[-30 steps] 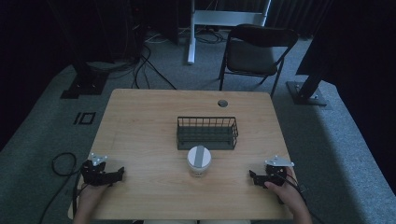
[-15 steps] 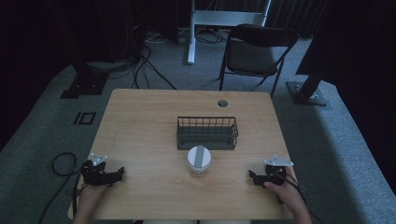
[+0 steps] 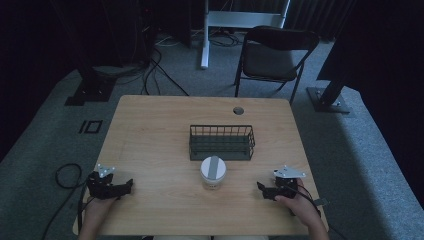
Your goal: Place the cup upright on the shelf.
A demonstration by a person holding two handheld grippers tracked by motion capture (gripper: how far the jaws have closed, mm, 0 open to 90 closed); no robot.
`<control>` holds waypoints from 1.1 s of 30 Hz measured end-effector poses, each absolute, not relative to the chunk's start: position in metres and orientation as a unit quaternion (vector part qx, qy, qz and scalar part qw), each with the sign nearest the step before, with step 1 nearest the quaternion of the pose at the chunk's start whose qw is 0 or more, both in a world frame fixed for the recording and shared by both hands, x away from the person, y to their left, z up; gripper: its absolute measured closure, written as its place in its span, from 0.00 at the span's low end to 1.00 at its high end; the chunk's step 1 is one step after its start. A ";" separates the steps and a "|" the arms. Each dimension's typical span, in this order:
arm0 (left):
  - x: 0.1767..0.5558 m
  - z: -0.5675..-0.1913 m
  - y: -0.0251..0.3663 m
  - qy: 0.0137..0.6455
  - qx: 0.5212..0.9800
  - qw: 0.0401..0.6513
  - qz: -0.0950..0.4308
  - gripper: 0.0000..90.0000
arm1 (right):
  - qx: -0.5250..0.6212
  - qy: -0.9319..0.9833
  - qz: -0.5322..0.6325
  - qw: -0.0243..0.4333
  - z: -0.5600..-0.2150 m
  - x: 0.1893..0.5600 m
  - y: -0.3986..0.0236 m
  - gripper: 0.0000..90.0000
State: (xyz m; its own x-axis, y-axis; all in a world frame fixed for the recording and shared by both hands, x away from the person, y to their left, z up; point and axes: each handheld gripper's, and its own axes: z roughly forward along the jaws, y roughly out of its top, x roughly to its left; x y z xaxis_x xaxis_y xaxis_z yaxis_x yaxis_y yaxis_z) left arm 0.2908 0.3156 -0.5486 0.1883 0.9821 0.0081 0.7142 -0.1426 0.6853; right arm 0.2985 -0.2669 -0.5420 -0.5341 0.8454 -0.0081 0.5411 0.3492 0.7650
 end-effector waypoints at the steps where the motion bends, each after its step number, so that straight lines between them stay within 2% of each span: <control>1: 0.291 -0.549 0.316 0.591 0.717 0.282 0.238 0.00 | 0.435 0.795 0.369 0.205 -0.542 0.299 -0.265 0.15; 19: 0.291 -0.549 0.316 0.591 0.717 0.282 0.238 0.00 | 0.399 0.805 0.407 0.166 -0.543 0.297 -0.235 0.15; 33: 0.291 -0.549 0.316 0.592 0.717 0.282 0.238 0.00 | 0.360 0.822 0.410 0.161 -0.544 0.297 -0.207 0.15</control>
State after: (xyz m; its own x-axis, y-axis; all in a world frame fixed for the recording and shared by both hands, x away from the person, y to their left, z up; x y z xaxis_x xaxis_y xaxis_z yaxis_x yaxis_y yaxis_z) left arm 0.2908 0.3155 -0.5486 0.1870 0.9823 0.0071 0.7138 -0.1408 0.6860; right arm 0.2975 -0.2070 -0.5435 -0.6881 0.7250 0.0297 0.4606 0.4048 0.7900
